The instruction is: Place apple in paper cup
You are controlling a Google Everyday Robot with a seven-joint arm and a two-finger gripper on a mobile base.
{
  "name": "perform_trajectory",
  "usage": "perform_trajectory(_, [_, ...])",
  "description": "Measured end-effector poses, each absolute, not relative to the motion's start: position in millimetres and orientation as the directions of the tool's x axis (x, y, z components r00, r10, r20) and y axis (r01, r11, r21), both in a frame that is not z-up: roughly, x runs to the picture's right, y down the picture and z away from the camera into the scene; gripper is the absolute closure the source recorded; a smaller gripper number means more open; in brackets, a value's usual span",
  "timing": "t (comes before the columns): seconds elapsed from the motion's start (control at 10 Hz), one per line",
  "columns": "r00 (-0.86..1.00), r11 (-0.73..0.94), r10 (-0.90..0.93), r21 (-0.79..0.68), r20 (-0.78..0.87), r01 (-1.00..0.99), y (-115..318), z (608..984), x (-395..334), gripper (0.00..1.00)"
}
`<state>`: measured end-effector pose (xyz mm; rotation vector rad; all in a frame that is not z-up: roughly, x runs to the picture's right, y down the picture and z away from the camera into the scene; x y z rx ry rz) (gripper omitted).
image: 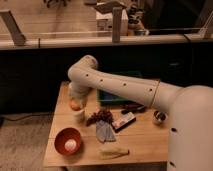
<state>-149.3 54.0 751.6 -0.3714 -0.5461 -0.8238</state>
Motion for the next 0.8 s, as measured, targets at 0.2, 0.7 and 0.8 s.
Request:
perform_trajectory(0.2, [0.557, 0.63, -0.588, -0.101, 0.586, 0.77, 51.9, 753.6, -148.5, 0.21])
perform_trajectory(0.7, [0.554, 0.629, -0.588, -0.098, 0.589, 0.771, 49.8, 757.1, -148.2, 0.2])
perform_trajectory(0.8, [0.554, 0.628, -0.587, -0.1, 0.59, 0.771, 49.2, 757.7, -147.7, 0.2])
